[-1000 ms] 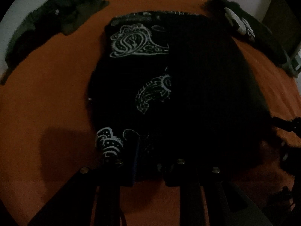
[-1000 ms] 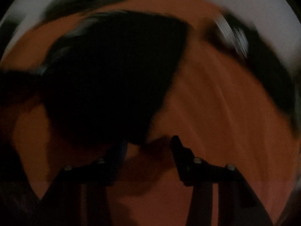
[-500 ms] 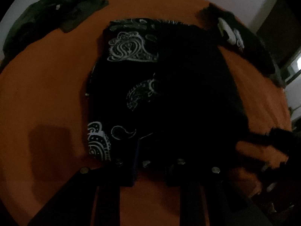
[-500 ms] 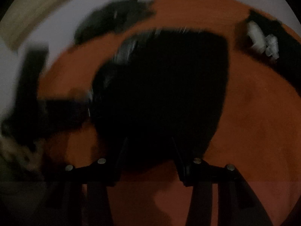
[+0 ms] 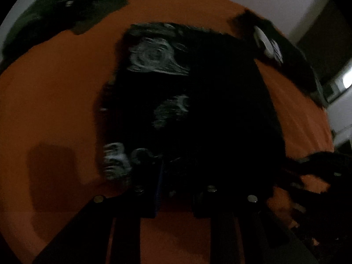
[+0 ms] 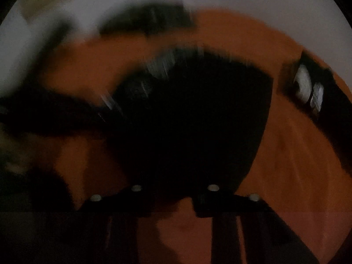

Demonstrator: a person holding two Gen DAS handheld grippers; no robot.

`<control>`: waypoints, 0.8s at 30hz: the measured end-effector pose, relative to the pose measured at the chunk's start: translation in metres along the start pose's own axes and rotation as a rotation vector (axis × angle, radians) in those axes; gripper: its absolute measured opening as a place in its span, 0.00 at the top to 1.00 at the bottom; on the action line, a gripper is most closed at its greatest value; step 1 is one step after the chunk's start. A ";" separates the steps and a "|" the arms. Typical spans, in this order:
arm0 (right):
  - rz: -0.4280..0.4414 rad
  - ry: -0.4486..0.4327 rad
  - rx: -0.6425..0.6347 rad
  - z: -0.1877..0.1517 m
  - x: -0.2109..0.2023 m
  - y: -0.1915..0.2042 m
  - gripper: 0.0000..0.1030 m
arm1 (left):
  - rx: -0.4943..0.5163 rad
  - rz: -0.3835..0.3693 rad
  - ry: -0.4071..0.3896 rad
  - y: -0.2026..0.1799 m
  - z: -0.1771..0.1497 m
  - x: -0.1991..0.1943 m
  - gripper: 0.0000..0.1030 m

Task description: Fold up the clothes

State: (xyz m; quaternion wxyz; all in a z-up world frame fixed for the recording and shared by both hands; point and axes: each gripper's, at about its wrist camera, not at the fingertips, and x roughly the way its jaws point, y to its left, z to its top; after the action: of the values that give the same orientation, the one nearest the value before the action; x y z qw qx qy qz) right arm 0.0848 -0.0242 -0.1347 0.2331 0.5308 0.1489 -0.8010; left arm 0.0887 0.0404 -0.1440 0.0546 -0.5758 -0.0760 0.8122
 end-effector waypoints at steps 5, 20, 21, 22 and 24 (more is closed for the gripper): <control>0.164 -0.118 0.143 -0.011 -0.016 -0.033 0.93 | -0.028 0.002 0.039 0.013 0.000 0.010 0.79; 0.358 -0.106 0.274 0.061 -0.010 -0.150 0.52 | -0.347 -0.167 -0.002 0.145 0.148 0.007 0.57; 0.378 -0.105 0.308 0.062 -0.003 -0.165 0.52 | -0.402 -0.241 0.059 0.158 0.158 0.023 0.56; 0.393 -0.102 0.350 0.061 0.005 -0.179 0.52 | -0.462 -0.319 0.122 0.170 0.166 0.039 0.56; 0.433 -0.087 0.456 0.058 0.022 -0.206 0.52 | -0.540 -0.475 0.201 0.184 0.168 0.059 0.56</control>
State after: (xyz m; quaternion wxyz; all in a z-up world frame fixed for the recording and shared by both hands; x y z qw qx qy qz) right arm -0.0767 0.1171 -0.1337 0.2794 0.5542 -0.1609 -0.7674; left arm -0.0896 -0.1404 -0.1787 0.0951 -0.6126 -0.4132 0.6670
